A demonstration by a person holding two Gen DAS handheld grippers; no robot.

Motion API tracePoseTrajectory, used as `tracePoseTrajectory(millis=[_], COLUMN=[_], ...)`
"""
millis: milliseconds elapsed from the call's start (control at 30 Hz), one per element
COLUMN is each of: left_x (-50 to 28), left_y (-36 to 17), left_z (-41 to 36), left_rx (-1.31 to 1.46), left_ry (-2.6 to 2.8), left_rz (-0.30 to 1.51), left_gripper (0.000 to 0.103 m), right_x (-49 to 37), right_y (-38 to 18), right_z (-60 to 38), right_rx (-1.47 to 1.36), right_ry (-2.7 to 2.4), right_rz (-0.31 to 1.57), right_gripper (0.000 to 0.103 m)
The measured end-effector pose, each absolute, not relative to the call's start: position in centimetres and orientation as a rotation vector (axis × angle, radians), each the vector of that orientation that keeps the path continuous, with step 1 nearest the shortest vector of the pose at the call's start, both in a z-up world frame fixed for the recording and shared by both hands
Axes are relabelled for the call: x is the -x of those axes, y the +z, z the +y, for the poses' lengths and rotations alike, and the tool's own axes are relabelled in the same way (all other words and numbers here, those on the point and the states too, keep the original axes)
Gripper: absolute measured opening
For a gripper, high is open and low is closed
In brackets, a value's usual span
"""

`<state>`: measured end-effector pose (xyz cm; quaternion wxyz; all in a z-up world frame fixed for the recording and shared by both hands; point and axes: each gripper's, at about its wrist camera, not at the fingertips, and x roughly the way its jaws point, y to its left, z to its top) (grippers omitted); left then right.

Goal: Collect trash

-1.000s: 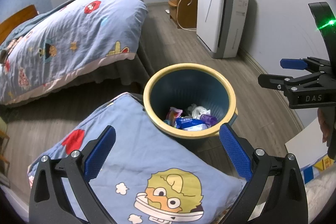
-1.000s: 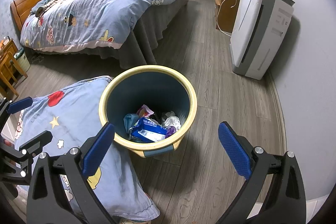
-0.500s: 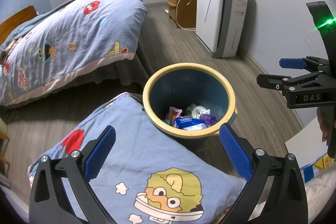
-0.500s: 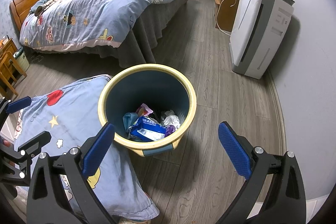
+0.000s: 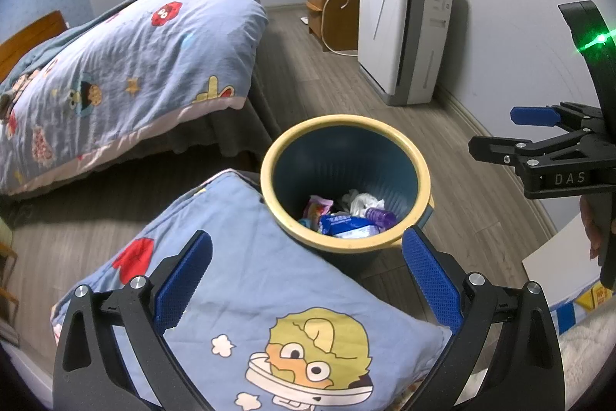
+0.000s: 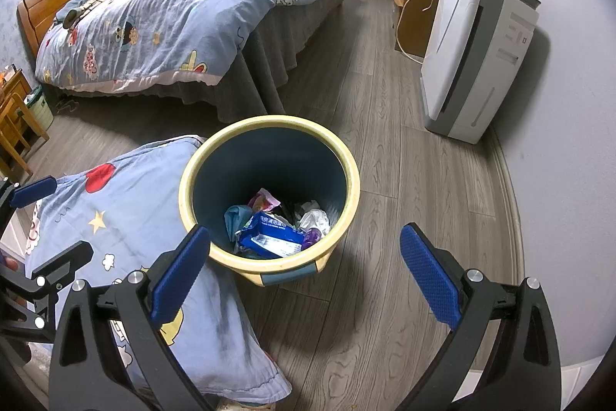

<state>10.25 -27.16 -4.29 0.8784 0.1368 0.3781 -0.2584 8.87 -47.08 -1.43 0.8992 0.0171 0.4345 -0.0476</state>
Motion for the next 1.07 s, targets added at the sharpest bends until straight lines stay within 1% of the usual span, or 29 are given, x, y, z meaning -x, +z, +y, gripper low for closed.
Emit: tracePoseTrajectory(millis=[467, 600, 967, 1067], left_x=[-9.9, -10.1, -9.7, -9.5], left_y=[-4.5, -4.8, -4.9, -4.5], left_z=[-27.2, -27.0, -27.1, -26.6], left_rx=[-0.293, -0.271, -0.344, -0.346], left_ry=[-0.544, -0.563, -0.557, -0.553], left_rz=[0.794, 0.822, 0.822, 0.816], left_gripper=[0.098, 0.098, 0.098, 0.098], right_x=[-8.8, -8.8, -8.9, -9.4], right_y=[-1.6, -1.8, -2.3, -2.8], right_z=[-46.9, -47.0, -47.1, -47.7], right_rx=[-0.033, -0.038, -0.036, -0.093], right_ry=[-0.102, -0.104, -0.124, -0.152], right_rz=[0.909, 0.909, 0.927, 0.957], right_gripper=[0.097, 0.097, 0.097, 0.097])
